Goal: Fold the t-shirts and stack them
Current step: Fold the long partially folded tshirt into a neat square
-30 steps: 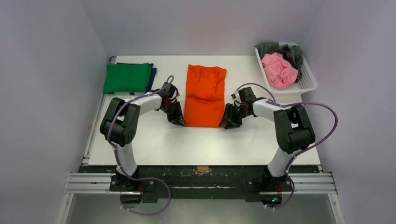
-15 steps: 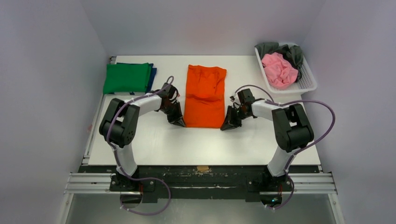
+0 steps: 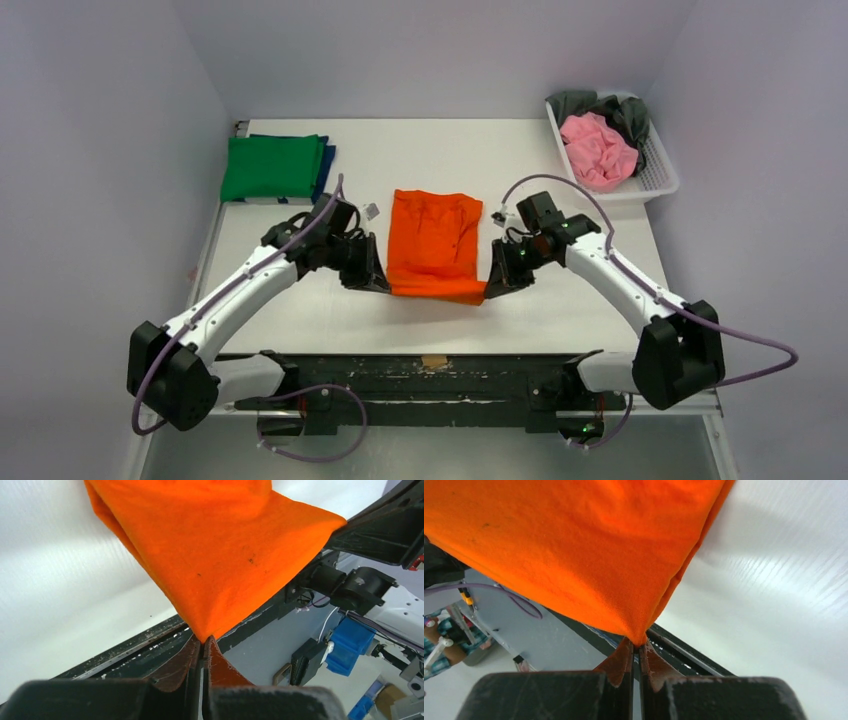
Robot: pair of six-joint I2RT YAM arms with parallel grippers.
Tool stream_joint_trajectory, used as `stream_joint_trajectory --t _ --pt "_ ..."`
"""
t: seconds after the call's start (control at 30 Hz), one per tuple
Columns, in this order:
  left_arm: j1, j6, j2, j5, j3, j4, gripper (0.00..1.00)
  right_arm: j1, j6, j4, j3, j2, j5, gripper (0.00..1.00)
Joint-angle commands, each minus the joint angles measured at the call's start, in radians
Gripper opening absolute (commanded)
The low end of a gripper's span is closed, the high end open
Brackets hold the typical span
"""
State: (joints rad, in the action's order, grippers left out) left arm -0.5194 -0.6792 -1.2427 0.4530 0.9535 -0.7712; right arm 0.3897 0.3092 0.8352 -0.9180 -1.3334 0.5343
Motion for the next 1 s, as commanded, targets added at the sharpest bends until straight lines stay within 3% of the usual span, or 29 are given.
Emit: stream_joint_trajectory --t 0.0,0.37,0.53,0.97 --pt "0.007 0.025 0.069 -0.037 0.09 -0.062 0.0 -0.024 -0.04 0.035 -0.126 0.046 -0.06 0.0" --pt "0.154 0.04 -0.141 -0.164 0.256 0.134 0.0 -0.137 0.082 -0.307 -0.276 -0.056 -0.185 0.0" --pt "0.179 0.063 -0.323 -0.246 0.386 0.134 0.0 -0.152 0.086 -0.326 -0.393 -0.215 -0.157 0.0" --pt "0.228 0.113 -0.703 -0.261 0.738 0.077 0.0 -0.207 0.162 -0.424 -0.507 -0.465 -0.224 0.0"
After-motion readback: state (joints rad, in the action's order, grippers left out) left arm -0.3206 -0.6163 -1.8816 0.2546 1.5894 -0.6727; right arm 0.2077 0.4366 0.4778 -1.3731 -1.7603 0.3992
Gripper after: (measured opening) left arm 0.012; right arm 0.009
